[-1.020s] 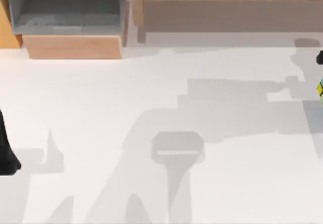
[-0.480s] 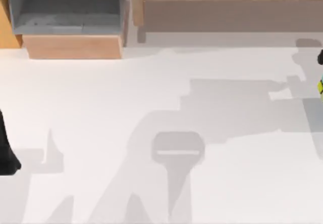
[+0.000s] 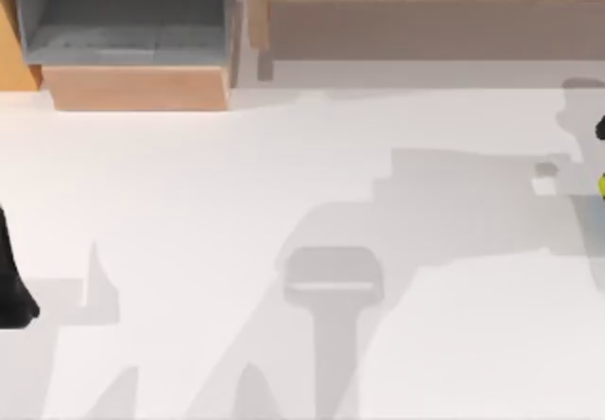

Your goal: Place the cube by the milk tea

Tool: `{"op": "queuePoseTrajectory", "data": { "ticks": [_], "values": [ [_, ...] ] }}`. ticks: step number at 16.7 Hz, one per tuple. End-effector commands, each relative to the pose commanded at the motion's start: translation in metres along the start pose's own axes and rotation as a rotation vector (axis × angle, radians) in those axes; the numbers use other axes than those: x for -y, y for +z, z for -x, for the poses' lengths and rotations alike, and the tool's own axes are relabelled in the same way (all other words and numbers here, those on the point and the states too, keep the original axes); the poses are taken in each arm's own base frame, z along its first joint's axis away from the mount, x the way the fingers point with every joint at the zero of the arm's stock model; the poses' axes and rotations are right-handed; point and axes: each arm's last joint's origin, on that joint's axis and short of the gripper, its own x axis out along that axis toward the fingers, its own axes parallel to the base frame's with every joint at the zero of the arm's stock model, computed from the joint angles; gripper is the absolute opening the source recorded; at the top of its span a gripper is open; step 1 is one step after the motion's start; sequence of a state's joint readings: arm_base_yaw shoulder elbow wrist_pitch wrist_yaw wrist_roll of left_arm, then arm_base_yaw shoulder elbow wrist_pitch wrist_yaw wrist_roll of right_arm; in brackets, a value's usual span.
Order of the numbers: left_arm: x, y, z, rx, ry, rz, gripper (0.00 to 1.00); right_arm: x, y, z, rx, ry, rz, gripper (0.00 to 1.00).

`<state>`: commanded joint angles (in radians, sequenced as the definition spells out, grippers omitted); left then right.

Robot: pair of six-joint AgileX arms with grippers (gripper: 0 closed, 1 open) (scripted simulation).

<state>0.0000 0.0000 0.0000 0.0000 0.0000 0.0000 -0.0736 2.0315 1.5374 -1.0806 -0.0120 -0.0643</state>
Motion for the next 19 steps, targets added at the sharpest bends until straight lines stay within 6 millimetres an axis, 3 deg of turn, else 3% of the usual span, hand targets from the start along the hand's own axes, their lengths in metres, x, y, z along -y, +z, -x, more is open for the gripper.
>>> {"op": "queuePoseTrajectory", "data": {
  "ticks": [13, 19],
  "values": [
    [0.0, 0.0, 0.0, 0.0, 0.0, 0.0, 1.0, 0.0, 0.0, 0.0, 0.0, 0.0, 0.0, 0.98],
    [0.0, 0.0, 0.0, 0.0, 0.0, 0.0, 1.0, 0.0, 0.0, 0.0, 0.0, 0.0, 0.0, 1.0]
  ]
}}
